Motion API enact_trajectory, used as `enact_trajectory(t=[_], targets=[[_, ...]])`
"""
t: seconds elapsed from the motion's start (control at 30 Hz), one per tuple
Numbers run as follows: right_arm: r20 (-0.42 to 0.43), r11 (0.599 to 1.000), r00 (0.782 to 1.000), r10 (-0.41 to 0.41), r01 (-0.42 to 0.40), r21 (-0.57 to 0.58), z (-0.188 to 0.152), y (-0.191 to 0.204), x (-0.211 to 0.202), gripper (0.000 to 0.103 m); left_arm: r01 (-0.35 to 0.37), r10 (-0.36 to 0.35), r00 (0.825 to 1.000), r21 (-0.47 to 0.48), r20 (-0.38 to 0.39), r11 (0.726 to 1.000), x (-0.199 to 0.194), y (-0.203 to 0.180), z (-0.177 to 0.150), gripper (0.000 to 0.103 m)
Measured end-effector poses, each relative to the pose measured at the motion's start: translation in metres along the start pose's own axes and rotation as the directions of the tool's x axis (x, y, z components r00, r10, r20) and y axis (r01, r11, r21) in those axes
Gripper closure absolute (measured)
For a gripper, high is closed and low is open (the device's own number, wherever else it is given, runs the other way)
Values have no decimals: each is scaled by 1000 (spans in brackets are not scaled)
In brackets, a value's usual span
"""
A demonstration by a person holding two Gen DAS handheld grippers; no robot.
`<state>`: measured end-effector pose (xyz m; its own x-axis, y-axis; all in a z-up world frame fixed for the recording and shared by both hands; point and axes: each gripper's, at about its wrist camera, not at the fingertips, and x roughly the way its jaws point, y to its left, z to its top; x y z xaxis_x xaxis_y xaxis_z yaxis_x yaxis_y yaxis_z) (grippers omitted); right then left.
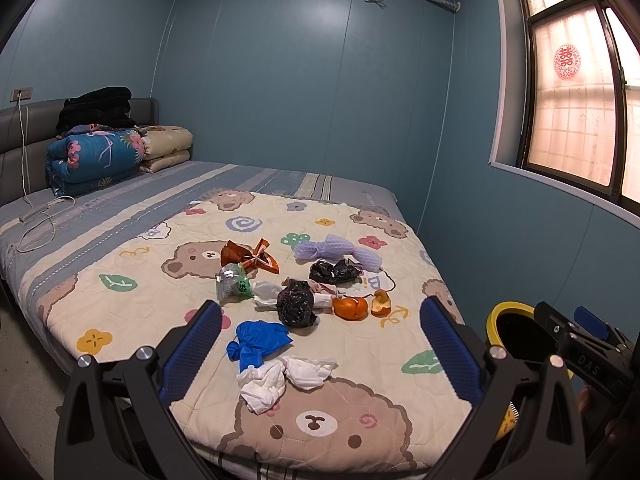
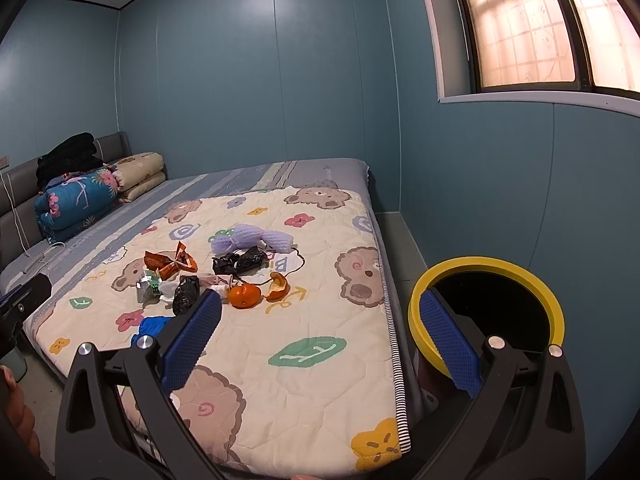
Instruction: Collect trash
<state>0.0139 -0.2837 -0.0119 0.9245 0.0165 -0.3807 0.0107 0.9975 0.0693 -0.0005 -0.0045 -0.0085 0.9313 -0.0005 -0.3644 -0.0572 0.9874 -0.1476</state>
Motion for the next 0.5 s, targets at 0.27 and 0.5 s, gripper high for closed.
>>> enact_trajectory(t=[0.27,0.5], targets=[[-28,1000,1000,1,0,14,1,-1,5,8,0,0,1000,-1,-6,1000,0,-4,-9,7],[-46,1000,999,8,-7,22,3,-2,11,8,-5,5,1000,1,-23,1000,6,-1,-9,7]])
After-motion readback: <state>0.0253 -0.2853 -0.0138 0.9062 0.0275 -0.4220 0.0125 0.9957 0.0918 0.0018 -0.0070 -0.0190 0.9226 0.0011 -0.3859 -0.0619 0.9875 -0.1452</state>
